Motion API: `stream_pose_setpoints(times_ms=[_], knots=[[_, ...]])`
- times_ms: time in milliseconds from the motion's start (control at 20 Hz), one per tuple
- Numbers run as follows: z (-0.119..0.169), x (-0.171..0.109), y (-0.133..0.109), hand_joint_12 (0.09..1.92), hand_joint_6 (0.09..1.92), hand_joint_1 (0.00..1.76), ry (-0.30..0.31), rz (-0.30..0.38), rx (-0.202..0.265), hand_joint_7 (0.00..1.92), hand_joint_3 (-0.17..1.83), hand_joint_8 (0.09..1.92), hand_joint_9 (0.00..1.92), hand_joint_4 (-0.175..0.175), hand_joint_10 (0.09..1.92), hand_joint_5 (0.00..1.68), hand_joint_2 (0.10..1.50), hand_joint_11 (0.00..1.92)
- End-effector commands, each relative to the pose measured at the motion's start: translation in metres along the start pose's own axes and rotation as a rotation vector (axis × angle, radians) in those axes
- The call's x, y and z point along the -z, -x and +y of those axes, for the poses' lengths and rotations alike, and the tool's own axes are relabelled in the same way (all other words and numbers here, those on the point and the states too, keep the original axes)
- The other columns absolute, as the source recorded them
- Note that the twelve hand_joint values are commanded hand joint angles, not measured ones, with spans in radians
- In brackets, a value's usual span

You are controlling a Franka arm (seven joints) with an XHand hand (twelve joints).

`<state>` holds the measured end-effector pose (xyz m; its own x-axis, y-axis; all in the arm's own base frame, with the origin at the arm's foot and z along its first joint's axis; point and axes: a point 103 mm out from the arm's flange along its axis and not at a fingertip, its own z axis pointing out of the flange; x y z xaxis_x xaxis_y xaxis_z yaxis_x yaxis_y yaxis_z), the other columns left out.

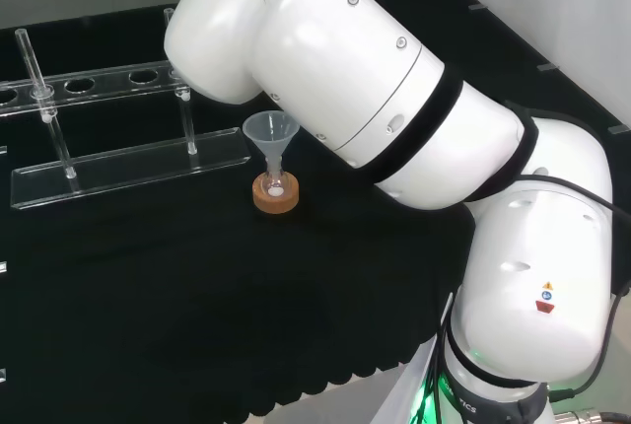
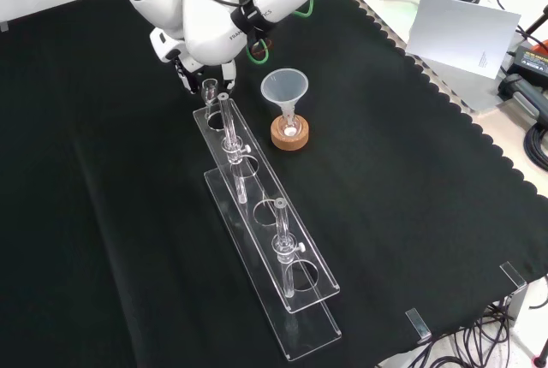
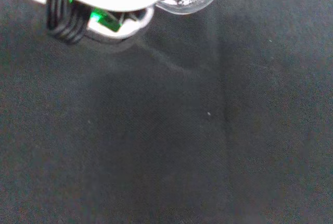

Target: Put the weighing funnel back on the table.

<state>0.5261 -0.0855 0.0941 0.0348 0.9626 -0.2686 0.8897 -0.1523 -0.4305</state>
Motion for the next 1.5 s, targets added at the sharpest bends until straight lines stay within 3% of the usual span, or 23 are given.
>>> stream_pose_setpoints(times_ms=[50, 500, 750, 850, 1000, 1250, 1500], knots=[[0.005, -0.004, -0.001, 0.74, 0.09, 1.16, 0.022, 0.012, 0.001, 1.16, 0.57, 0.48, 1.49, 0.175, 0.09, 1.59, 0.63, 1.23], [0.006, -0.003, -0.014, 0.75, 0.09, 1.16, 0.017, -0.02, 0.017, 1.13, 0.54, 0.49, 1.48, 0.175, 0.09, 1.58, 0.65, 1.22], [0.005, -0.001, -0.015, 0.84, 0.09, 1.13, 0.008, -0.022, 0.016, 0.83, 0.18, 0.71, 1.38, 0.175, 0.09, 1.52, 0.85, 1.07], [0.004, 0.0, -0.016, 0.91, 0.09, 1.08, 0.005, -0.028, 0.012, 0.72, 0.09, 0.75, 1.31, 0.084, 0.09, 1.35, 0.87, 0.97], [0.002, 0.004, -0.015, 1.0, 0.09, 1.03, -0.001, -0.027, 0.005, 0.59, 0.07, 0.76, 1.19, 0.016, 0.09, 1.15, 0.85, 0.81], [-0.003, 0.006, -0.014, 1.19, 0.09, 0.98, -0.018, -0.024, -0.007, 0.34, 0.13, 0.74, 0.93, -0.028, 0.09, 0.68, 0.82, 0.53], [-0.011, 0.006, -0.015, 1.28, 0.09, 0.95, -0.023, -0.038, -0.004, 0.19, 0.21, 0.73, 0.78, -0.035, 0.09, 0.52, 0.77, 0.38]])
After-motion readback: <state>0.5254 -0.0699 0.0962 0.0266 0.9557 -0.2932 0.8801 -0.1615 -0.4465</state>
